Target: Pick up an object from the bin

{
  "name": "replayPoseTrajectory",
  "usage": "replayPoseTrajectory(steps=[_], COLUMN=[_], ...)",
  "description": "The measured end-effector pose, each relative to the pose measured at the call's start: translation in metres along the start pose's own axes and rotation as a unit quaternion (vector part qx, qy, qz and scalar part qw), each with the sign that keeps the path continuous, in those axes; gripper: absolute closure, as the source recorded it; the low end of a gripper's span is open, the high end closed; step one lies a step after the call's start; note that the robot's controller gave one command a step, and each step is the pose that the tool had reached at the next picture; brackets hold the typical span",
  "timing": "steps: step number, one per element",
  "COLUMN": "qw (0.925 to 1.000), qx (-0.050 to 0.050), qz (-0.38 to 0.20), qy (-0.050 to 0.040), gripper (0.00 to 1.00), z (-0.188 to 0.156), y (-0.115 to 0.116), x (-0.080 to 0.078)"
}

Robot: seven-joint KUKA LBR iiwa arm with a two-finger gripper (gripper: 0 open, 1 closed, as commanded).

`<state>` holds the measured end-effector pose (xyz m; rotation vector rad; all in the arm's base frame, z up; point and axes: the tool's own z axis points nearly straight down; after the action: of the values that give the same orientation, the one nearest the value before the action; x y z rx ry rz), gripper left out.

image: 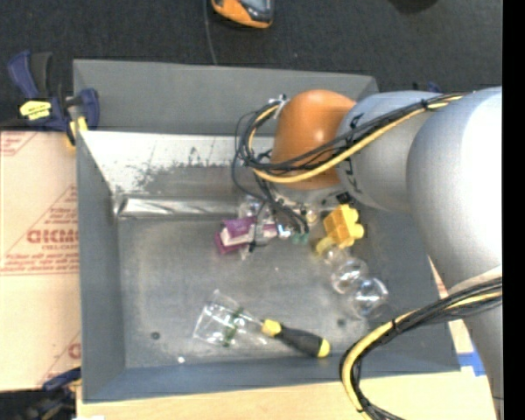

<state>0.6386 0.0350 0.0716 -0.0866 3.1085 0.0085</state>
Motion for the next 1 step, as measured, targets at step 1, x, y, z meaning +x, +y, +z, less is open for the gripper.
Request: replayPoseTrajectory(steps=[1], qw=[0.9999], qx=[-0.001], qz=[0.010], qy=[-0.0029], gripper=[1.00], z=[0.0004], y=[-0.0037], x=[-0.0055])
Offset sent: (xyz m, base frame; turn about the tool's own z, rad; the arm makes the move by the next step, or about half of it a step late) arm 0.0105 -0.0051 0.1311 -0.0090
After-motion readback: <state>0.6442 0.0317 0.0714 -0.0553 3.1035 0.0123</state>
